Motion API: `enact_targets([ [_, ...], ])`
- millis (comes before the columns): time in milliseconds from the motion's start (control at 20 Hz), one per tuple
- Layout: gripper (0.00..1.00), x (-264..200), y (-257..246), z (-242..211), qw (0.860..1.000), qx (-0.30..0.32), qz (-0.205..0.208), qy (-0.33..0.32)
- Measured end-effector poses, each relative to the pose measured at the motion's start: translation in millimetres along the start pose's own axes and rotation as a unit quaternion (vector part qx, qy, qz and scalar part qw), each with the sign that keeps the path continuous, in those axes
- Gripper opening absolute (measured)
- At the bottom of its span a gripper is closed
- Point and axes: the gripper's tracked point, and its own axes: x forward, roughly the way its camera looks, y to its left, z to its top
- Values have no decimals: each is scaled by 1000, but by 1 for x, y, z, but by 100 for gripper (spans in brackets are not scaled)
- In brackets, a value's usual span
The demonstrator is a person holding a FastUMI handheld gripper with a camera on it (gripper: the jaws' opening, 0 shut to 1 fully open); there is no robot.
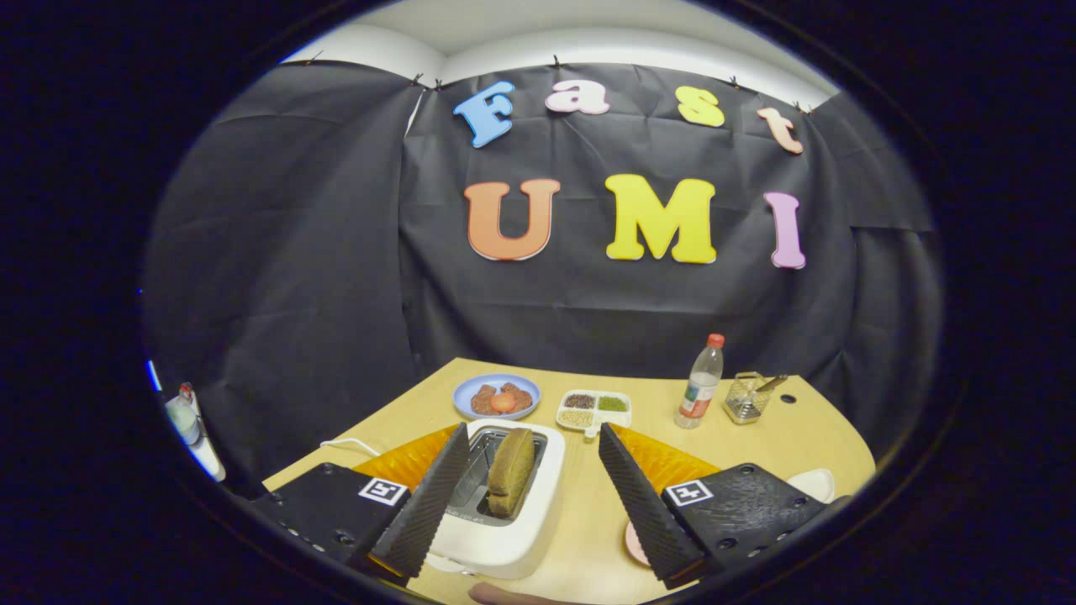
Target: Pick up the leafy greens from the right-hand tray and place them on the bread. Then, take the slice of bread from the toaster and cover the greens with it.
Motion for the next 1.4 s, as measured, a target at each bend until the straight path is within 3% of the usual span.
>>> enact_targets([
  [500, 91, 54, 17, -28, 997, 4, -14, 76],
  [750, 73, 61, 16, -40, 994, 6, -33, 104],
  [1050, 42, 60, 21, -44, 993, -3, -32, 114],
  [1200, 22, 57, 25, -55, 991, -14, -27, 133],
  [1400, 14, 57, 21, -54, 990, -12, -38, 134],
])
